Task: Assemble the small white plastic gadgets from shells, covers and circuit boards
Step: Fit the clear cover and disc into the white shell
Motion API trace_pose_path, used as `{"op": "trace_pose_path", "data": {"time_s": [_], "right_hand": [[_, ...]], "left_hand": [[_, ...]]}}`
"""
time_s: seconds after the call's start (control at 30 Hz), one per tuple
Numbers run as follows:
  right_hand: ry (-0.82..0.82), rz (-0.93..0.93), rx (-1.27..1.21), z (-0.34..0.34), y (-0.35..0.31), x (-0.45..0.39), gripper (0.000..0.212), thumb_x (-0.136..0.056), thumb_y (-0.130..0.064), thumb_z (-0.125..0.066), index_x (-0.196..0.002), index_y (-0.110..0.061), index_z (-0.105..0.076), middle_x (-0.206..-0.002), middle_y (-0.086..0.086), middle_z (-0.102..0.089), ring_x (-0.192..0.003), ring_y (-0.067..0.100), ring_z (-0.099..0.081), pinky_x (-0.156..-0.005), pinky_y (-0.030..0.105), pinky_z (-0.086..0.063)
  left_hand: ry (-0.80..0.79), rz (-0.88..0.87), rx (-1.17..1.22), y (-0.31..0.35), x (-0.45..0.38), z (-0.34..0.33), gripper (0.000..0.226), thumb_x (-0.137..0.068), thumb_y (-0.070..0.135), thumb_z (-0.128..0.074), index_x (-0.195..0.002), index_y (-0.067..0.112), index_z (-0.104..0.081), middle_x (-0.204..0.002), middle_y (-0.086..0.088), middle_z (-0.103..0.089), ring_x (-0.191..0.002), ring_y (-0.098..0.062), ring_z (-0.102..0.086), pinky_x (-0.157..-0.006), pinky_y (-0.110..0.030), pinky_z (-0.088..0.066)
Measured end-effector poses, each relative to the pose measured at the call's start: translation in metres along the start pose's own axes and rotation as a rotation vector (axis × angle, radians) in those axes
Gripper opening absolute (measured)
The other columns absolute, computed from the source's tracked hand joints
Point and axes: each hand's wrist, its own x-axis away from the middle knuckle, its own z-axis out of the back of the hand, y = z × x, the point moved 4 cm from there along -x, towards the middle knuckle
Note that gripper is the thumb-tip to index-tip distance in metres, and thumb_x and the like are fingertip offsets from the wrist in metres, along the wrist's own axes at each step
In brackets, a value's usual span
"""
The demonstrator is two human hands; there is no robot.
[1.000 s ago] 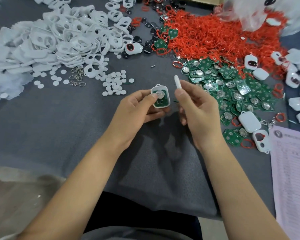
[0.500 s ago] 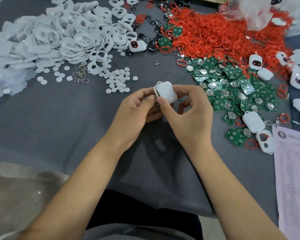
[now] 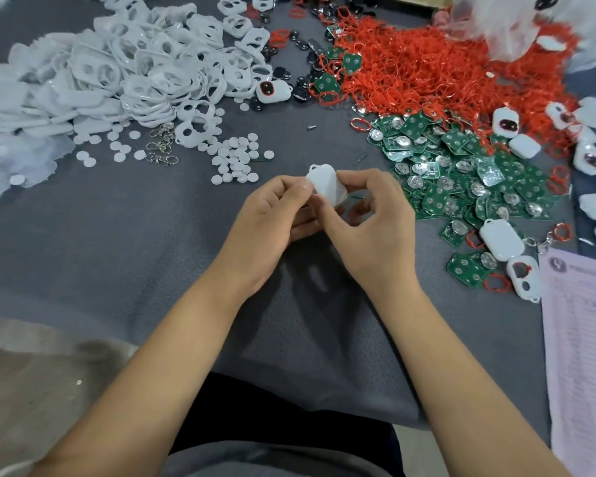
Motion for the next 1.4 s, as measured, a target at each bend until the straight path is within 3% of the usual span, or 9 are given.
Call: {"op": "trace_pose_path", "data": {"time_s": [0.1, 0.27, 0.4, 0.53, 0.67, 0.8, 0.97, 1.1, 1.4], "right_hand": [[-0.055, 0.008, -0.058, -0.001, -0.001, 0.0, 0.029, -0.085, -0.023, -0.084, -0.109, -0.018, -0.07, -0.099, 0.0, -0.066, -0.075, 0.01, -0.061, -0.069, 0.014, -0.045], [-0.067, 0.092, -0.027, 0.0, -0.006, 0.001, 0.032, -0.081, -0.013, -0.084, -0.112, -0.012, -0.073, -0.101, 0.003, -0.063, -0.086, 0.001, -0.057, -0.077, 0.008, -0.039], [-0.087, 0.076, -0.031, -0.001, -0.002, 0.0, 0.036, -0.083, -0.014, -0.084, -0.117, -0.014, -0.074, -0.105, 0.002, -0.064, -0.089, 0.002, -0.059, -0.079, 0.011, -0.043], [-0.154, -0.243, -0.478, -0.008, 0.004, -0.002, 0.022, -0.097, -0.016, -0.073, -0.119, -0.015, -0.07, -0.104, 0.011, -0.069, -0.078, 0.018, -0.072, -0.059, 0.032, -0.062], [-0.178, -0.374, -0.658, -0.009, 0.008, -0.003, 0.012, -0.099, -0.016, -0.07, -0.107, -0.007, -0.072, -0.088, 0.007, -0.075, -0.074, 0.018, -0.073, -0.061, 0.032, -0.062], [-0.227, -0.421, -0.708, -0.012, 0.01, 0.0, 0.013, -0.097, -0.017, -0.073, -0.108, -0.009, -0.073, -0.095, 0.013, -0.077, -0.079, 0.024, -0.076, -0.062, 0.031, -0.061], [-0.311, -0.523, -0.812, -0.005, 0.018, -0.004, 0.006, -0.096, -0.012, -0.07, -0.096, -0.007, -0.072, -0.083, 0.009, -0.072, -0.069, 0.017, -0.068, -0.062, 0.028, -0.059], [-0.369, -0.568, -0.831, 0.002, 0.022, -0.008, 0.01, -0.096, -0.01, -0.067, -0.087, -0.008, -0.071, -0.072, 0.004, -0.069, -0.059, 0.011, -0.063, -0.056, 0.023, -0.057], [-0.287, -0.509, -0.731, 0.0, 0.024, -0.009, 0.011, -0.096, -0.013, -0.071, -0.1, -0.004, -0.075, -0.073, 0.006, -0.073, -0.06, 0.012, -0.068, -0.058, 0.021, -0.057]], "left_hand": [[0.021, -0.009, 0.002, 0.002, -0.001, 0.0, 0.025, -0.103, 0.035, -0.059, -0.096, 0.011, -0.059, -0.107, -0.023, -0.075, -0.107, -0.032, -0.074, -0.086, -0.033, -0.059], [0.08, -0.065, -0.003, 0.003, 0.001, -0.001, 0.03, -0.108, 0.024, -0.056, -0.125, 0.001, -0.062, -0.11, -0.021, -0.076, -0.108, -0.034, -0.073, -0.083, -0.03, -0.061], [0.104, -0.102, -0.062, 0.004, 0.001, 0.0, 0.027, -0.108, 0.018, -0.055, -0.122, 0.0, -0.068, -0.109, -0.022, -0.076, -0.103, -0.031, -0.074, -0.086, -0.032, -0.061], [0.099, -0.16, -0.021, 0.003, 0.002, 0.001, 0.025, -0.107, 0.02, -0.056, -0.122, 0.002, -0.067, -0.114, -0.016, -0.076, -0.111, -0.03, -0.073, -0.089, -0.035, -0.061], [0.12, -0.185, -0.033, 0.003, 0.003, 0.001, 0.026, -0.102, 0.028, -0.062, -0.12, 0.011, -0.071, -0.115, -0.014, -0.074, -0.112, -0.026, -0.071, -0.09, -0.035, -0.06], [0.115, -0.229, -0.122, 0.005, 0.004, 0.002, 0.026, -0.098, 0.033, -0.066, -0.115, 0.016, -0.074, -0.118, -0.012, -0.075, -0.118, -0.036, -0.068, -0.105, -0.055, -0.054], [0.103, -0.25, -0.236, 0.004, 0.004, 0.001, 0.013, -0.098, 0.012, -0.066, -0.105, 0.012, -0.076, -0.099, -0.008, -0.078, -0.095, -0.026, -0.077, -0.079, -0.037, -0.064], [0.024, -0.28, -0.377, 0.008, 0.005, 0.001, 0.014, -0.101, 0.016, -0.067, -0.112, 0.021, -0.075, -0.097, 0.0, -0.078, -0.085, -0.016, -0.077, -0.064, -0.025, -0.06], [0.018, -0.225, -0.406, 0.005, 0.0, 0.004, 0.019, -0.105, 0.017, -0.062, -0.117, 0.004, -0.067, -0.09, -0.009, -0.078, -0.072, -0.019, -0.075, -0.067, -0.029, -0.062]]}}
